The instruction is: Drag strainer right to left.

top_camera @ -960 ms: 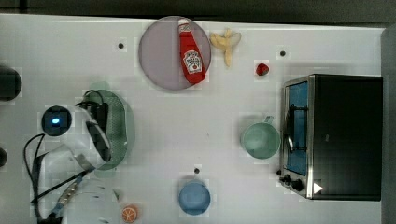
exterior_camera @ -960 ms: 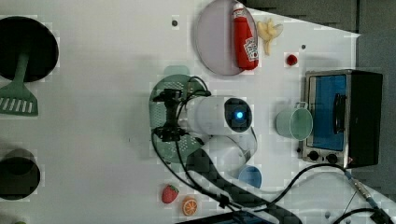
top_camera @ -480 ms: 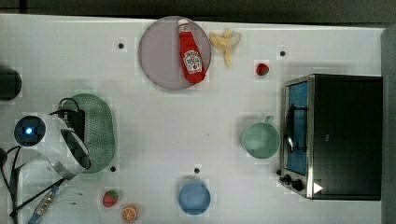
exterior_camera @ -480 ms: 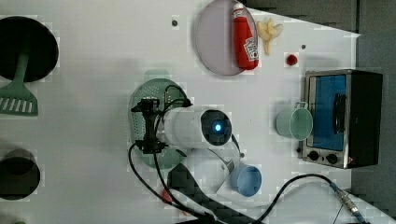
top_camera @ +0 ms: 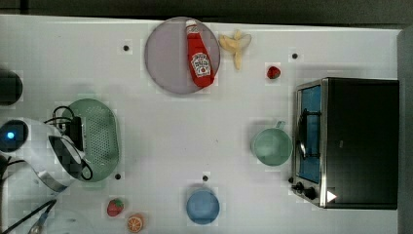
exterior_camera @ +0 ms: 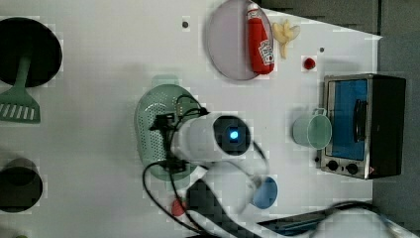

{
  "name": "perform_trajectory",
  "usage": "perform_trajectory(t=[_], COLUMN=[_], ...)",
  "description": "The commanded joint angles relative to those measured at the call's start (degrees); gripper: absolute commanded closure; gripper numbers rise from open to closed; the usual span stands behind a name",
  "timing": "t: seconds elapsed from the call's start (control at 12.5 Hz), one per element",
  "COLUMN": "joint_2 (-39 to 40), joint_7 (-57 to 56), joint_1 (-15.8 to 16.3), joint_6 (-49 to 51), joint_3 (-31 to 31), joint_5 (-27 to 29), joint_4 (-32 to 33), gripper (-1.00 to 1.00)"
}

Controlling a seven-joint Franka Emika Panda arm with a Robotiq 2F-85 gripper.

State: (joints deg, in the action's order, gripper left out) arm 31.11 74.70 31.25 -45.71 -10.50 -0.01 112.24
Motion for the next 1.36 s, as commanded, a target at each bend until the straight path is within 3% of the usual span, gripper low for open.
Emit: perform_trajectory(t=[0.08,0.56,0.72,1.12,1.36], joint_2=[-11.9,-30.2,-34.8,-42.4,-44.3], joint_7=[-16.5,-35.0,-45.8,-59.6,-69.0], joint_1=[-4.5,-8.3,-9.5,-11.1,-11.1], joint_6=[8.4,25.3,29.9,35.2,36.7], joint_3=[3.3,13.6,18.7,31.7,34.8], joint_5=[-0.1,-0.1,-0.1,-1.9,-4.7], joint_4=[-1.4,-1.4,-1.4,-1.5,-1.5], gripper=[-1.00,-1.00,-1.00,-1.00,-1.00])
